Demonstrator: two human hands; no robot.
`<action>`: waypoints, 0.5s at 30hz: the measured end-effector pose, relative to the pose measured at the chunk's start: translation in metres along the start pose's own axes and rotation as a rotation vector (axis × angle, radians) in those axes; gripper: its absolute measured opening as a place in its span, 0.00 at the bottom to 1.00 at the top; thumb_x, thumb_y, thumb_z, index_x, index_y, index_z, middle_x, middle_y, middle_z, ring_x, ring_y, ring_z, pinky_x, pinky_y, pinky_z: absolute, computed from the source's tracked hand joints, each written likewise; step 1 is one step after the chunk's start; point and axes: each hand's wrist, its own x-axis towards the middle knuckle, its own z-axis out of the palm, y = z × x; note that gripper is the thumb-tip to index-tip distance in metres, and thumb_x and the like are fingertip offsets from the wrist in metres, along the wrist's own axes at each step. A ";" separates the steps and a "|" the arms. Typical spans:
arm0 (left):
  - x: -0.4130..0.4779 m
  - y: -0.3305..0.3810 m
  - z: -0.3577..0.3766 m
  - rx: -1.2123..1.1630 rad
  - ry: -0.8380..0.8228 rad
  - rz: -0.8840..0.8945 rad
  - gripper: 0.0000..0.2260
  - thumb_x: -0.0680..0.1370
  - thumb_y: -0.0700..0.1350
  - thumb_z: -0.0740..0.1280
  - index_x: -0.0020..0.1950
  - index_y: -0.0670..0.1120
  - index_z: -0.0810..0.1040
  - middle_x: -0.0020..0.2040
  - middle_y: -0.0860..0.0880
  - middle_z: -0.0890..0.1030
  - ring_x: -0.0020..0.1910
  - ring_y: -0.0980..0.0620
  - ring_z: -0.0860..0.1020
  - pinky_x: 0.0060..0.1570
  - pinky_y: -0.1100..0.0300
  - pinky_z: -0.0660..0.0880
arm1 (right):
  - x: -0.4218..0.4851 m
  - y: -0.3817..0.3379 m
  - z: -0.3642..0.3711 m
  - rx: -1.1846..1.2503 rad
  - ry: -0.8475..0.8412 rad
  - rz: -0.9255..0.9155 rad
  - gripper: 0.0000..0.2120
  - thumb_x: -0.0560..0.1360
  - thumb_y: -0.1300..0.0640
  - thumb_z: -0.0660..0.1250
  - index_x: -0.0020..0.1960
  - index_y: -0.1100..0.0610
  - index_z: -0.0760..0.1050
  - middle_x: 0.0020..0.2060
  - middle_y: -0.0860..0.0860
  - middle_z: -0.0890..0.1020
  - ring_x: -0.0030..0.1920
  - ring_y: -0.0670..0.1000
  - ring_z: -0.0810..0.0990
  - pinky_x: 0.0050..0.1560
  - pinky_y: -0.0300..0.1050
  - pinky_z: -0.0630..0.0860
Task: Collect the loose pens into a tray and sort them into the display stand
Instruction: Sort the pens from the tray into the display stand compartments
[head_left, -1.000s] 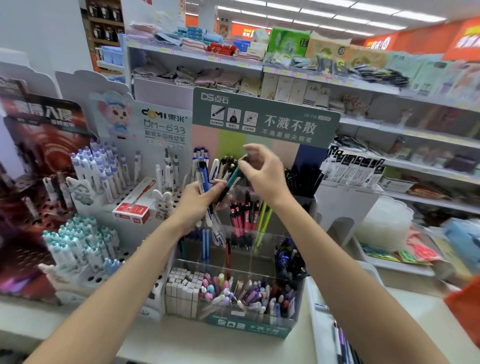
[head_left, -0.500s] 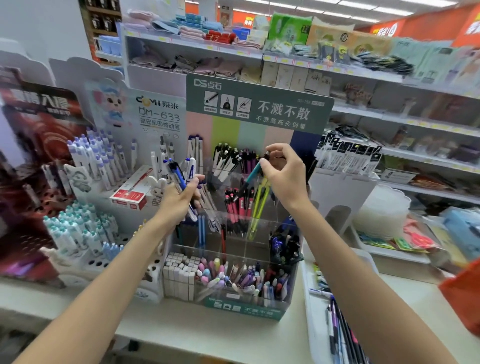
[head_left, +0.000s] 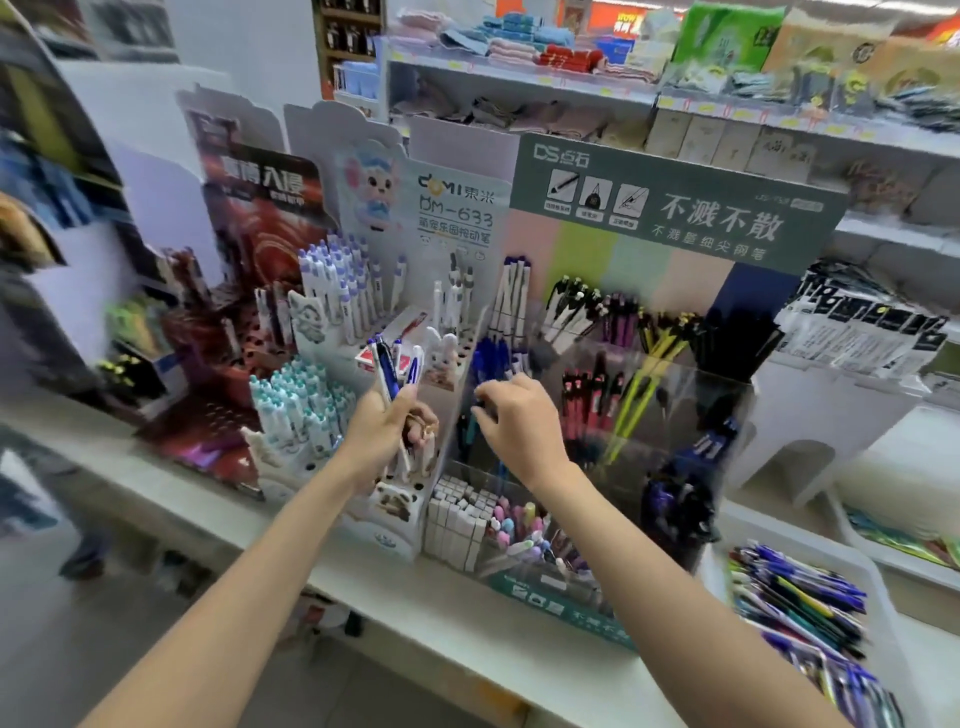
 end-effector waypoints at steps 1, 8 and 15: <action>-0.001 -0.001 -0.004 -0.007 -0.007 -0.012 0.17 0.85 0.46 0.57 0.43 0.38 0.77 0.32 0.44 0.77 0.27 0.52 0.75 0.31 0.61 0.76 | -0.003 -0.001 0.006 -0.017 -0.019 0.010 0.08 0.68 0.62 0.76 0.45 0.60 0.80 0.36 0.55 0.82 0.39 0.56 0.78 0.41 0.50 0.77; -0.003 -0.005 -0.009 -0.055 -0.047 -0.037 0.10 0.83 0.44 0.61 0.57 0.39 0.76 0.43 0.44 0.84 0.36 0.53 0.82 0.42 0.56 0.82 | -0.016 0.001 0.026 -0.148 -0.055 -0.144 0.03 0.68 0.63 0.75 0.42 0.59 0.84 0.34 0.52 0.84 0.36 0.55 0.76 0.38 0.47 0.73; 0.007 0.002 0.024 -0.147 -0.134 -0.078 0.11 0.83 0.43 0.62 0.61 0.38 0.76 0.45 0.44 0.85 0.39 0.52 0.83 0.42 0.60 0.81 | 0.005 -0.011 -0.032 0.547 0.040 0.301 0.17 0.79 0.56 0.67 0.67 0.56 0.75 0.46 0.47 0.82 0.45 0.43 0.80 0.48 0.34 0.76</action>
